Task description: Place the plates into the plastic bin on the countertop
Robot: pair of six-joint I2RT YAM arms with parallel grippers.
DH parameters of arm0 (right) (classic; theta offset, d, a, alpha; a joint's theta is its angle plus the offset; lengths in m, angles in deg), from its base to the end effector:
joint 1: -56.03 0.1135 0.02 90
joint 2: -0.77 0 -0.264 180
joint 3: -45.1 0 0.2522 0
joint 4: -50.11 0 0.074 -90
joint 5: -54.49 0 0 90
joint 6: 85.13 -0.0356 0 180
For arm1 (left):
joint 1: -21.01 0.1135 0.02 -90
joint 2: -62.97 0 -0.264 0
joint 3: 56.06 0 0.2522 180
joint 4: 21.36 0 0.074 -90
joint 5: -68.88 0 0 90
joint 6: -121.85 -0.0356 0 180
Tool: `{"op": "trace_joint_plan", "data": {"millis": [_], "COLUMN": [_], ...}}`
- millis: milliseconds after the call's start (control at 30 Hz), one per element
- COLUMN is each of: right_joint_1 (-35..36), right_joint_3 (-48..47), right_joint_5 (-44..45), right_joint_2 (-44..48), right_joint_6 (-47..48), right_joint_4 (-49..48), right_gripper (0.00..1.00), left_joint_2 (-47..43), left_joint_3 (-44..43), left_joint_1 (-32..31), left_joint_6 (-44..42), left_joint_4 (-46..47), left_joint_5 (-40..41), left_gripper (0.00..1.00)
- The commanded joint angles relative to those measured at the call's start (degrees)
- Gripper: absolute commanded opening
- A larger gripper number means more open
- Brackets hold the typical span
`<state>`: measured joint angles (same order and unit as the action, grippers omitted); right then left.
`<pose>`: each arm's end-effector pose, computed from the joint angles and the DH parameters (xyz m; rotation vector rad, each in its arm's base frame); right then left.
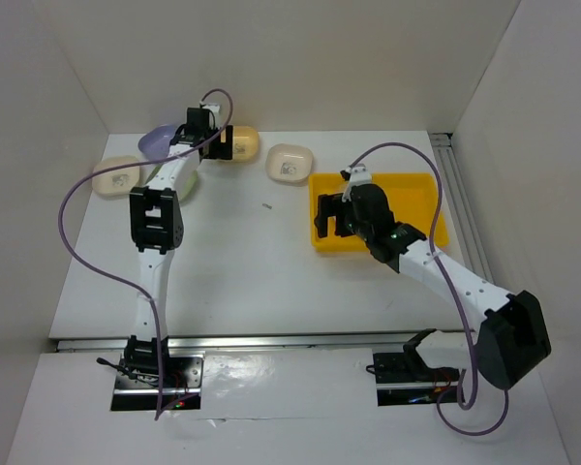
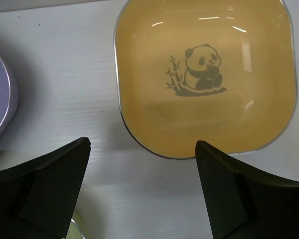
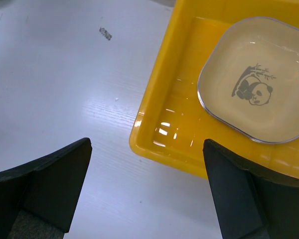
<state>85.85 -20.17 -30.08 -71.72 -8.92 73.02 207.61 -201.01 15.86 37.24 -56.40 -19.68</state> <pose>0.2493 0.1390 0.2786 -0.2376 2.1011 0.3590 0.5753 -0.0510 0.2052 -0.0189 2.1777 -0.0775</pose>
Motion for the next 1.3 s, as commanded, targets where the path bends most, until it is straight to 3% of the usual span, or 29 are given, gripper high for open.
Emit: {"op": "trace_joint_plan", "data": {"millis": [0, 367, 433, 467, 500, 600, 667, 733, 767, 833, 933, 1033, 1267], "right_joint_1": [1.55, 4.89, 4.89, 5.42, 5.42, 6.47, 6.48, 6.48, 7.0, 7.61, 9.81, 10.43, 8.5], "right_joint_3": [2.54, 3.69, 3.0, 2.47, 2.46, 1.85, 1.85, 1.85, 1.85, 1.85, 0.27, -2.1, -12.2], "right_joint_5": [5.99, 9.94, 9.95, 10.47, 10.48, 11.0, 11.0, 11.0, 11.0, 11.7, 13.63, 14.43, 8.46], "right_joint_2": [4.54, 6.66, 6.13, 5.52, 5.52, 5.52, 5.52, 4.99, 4.99, 2.45, -1.24, -3.19, -11.79], "right_joint_6": [0.6, 1.12, 1.12, 1.12, 1.12, 1.12, 1.12, 1.12, 0.52, -0.27, -0.98, -0.98, -3.79], "right_joint_4": [-4.84, -3.79, -3.79, -3.26, -3.26, -3.26, -4.57, -5.27, -5.98, -7.73, -9.23, -13.09, -18.38], "right_gripper": [1.0, 1.0, 1.0, 1.0, 1.0, 1.0, 1.0, 1.0, 1.0, 1.0, 1.0, 1.0, 1.0], "left_joint_2": [3.36, 10.31, 10.31, 10.83, 10.84, 10.84, 11.37, 9.98, 9.0, 4.63, -2.41, -13.39, -33.17], "left_joint_3": [-5.55, -11.45, -11.98, -11.98, -11.19, -10.66, -10.66, -9.53, -8.82, -5.85, 0.65, 12.42, 35.35], "left_joint_1": [0.23, 0.75, 0.75, 0.75, 0.75, 0.75, 0.75, 0.75, 0.75, 0.75, 0.75, 1.28, 1.28], "left_joint_6": [2.08, 5.86, 5.86, 6.47, 6.48, 7.09, 7.61, 7.62, 7.62, 8.67, 8.67, 8.67, 9.28], "left_joint_4": [3.52, 3.52, 2.82, 2.82, 2.82, 2.3, 1.68, 0.89, 0.28, -0.95, 0.09, 4.55, 7.65], "left_joint_5": [-0.99, 2.0, 2.61, 2.61, 2.61, 2.61, 2.61, 2.09, 2.08, 2.69, 4.37, 3.59, -0.28], "left_gripper": [1.0, 1.0, 0.96, 0.91, 0.78, 0.57, 0.51, 0.38, 0.18, 0.01, 0.0, 0.0, 0.0]}}
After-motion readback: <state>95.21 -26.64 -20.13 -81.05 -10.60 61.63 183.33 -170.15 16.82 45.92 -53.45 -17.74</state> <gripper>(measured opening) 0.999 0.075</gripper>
